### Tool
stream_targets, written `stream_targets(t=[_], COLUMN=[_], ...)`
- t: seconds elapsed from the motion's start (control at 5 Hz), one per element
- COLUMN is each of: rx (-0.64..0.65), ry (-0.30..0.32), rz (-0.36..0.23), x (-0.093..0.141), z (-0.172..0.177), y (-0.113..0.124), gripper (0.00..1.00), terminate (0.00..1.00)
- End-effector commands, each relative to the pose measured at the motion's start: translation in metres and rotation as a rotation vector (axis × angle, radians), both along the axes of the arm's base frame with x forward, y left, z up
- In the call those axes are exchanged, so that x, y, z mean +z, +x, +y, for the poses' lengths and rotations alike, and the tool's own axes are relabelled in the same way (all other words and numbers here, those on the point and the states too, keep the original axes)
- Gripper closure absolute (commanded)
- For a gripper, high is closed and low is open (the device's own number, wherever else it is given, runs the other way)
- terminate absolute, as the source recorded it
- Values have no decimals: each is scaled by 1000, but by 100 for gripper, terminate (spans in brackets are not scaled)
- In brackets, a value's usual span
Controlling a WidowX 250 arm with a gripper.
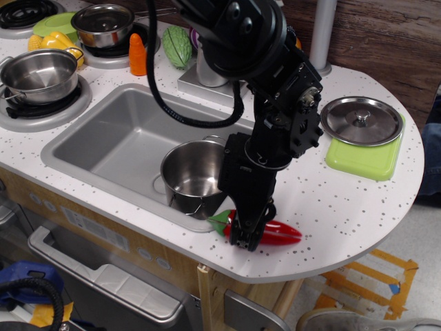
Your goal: Put pepper in pot or pan
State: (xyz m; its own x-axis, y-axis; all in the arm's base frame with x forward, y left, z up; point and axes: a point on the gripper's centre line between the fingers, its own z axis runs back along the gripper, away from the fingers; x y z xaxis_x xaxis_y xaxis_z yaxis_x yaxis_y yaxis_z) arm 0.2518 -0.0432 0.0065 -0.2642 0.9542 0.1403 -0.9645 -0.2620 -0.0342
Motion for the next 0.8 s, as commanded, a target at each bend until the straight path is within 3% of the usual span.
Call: stream_targets(t=[0.0,0.4,0.6], rx=[4,-127,-195], ry=[12,123,218], rz=[-46,-89,-144], x=[5,40,49], z=[1,47,73], y=[3,26,43], gripper=[100,100,100], terminate=[0,0,0])
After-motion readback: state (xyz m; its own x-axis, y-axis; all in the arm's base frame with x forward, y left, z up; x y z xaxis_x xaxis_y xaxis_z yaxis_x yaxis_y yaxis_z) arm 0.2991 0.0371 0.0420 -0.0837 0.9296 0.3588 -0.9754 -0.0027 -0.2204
